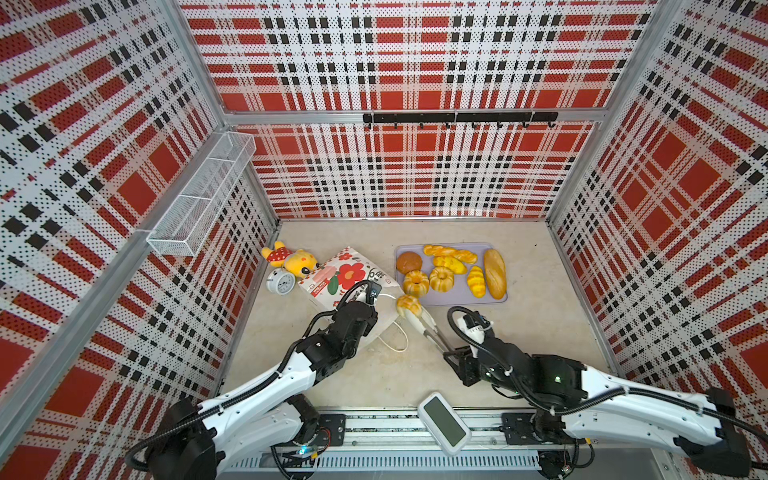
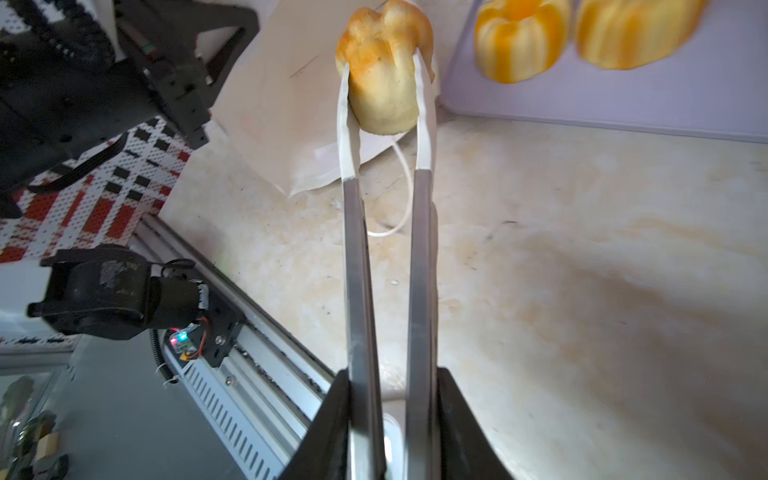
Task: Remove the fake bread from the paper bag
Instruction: 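Lift the pale pastry out of the bag and carry it over the tray, then lower the pale pastry onto the tray and open the right tongs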
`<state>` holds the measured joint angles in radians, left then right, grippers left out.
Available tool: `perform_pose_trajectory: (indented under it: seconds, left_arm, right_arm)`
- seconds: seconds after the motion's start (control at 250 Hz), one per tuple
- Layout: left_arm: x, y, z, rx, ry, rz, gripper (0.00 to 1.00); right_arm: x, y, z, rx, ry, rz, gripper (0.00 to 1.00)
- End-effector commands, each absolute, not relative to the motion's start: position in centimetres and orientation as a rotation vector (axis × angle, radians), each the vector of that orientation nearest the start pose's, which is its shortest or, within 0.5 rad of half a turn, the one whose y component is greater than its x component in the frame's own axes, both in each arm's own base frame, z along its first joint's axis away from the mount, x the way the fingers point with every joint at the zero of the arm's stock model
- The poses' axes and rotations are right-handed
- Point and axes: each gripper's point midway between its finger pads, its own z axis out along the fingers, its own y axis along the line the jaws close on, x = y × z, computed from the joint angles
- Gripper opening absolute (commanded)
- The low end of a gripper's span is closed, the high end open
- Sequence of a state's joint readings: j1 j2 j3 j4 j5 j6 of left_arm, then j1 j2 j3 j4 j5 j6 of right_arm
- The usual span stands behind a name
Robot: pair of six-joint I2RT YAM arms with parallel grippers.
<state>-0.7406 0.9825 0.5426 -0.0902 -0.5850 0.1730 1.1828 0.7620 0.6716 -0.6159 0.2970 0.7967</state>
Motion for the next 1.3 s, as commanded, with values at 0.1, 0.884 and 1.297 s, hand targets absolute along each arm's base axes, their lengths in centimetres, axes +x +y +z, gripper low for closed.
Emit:
perform_pose_trajectory:
  seconds: [0.1, 0.884, 1.297]
  left_arm:
    - [29.4, -13.7, 18.7, 0.508, 1.914, 0.219, 0.00]
    - [29.1, -13.6, 19.2, 0.507, 1.900, 0.216, 0.00]
    - [29.1, -13.6, 19.1, 0.514, 1.899, 0.223, 0.00]
  right_arm:
    - [17.7, 14.2, 18.7, 0.008, 2.376, 0.464, 0.00]
    - [22.4, 15.7, 15.0, 0.082, 2.492, 0.431, 0.00]
    - [24.6, 15.6, 13.0, 0.090, 2.510, 0.396, 0.00]
